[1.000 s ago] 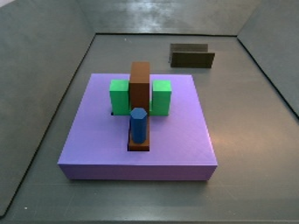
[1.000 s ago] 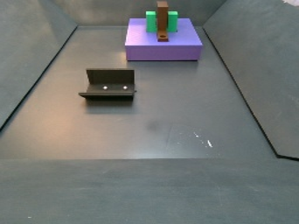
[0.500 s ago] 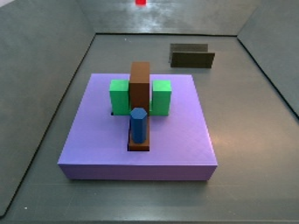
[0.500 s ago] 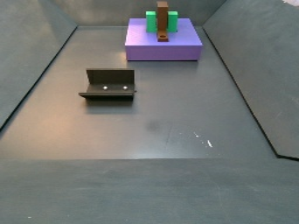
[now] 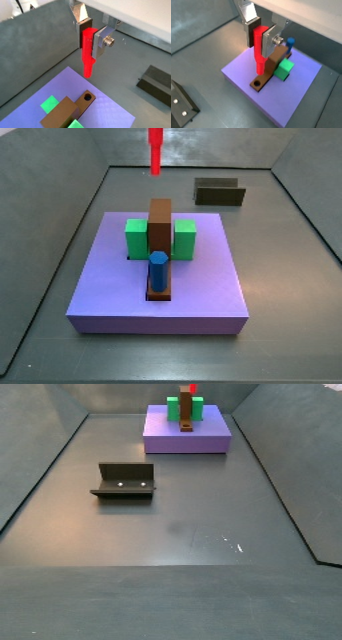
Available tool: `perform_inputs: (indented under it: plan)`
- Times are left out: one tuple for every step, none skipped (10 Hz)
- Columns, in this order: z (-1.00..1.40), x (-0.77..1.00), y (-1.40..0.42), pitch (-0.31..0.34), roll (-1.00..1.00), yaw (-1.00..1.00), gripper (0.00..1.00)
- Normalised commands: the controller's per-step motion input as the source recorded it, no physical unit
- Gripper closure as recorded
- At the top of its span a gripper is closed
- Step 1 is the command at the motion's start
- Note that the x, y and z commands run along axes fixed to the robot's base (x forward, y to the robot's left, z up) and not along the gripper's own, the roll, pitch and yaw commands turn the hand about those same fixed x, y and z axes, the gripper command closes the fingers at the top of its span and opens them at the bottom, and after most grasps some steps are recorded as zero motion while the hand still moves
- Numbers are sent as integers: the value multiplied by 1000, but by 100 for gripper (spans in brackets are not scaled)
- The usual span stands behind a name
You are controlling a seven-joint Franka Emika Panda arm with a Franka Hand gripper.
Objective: Pick up the red object. Move up. Move to above the board. Insert the red object.
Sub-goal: Insert the red object.
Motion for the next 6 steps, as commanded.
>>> perform_inputs:
  plan:
    - [-326, -214, 0, -130, -10, 0, 100]
    - [-406, 126, 0, -154, -67, 0, 100]
    - [-671, 0, 0, -180, -109, -3, 100]
    - [-580, 0, 0, -167, -154, -17, 100]
    - [-417, 266, 0, -80, 0, 0, 100]
    - [-511, 266, -140, 0, 371, 26, 100]
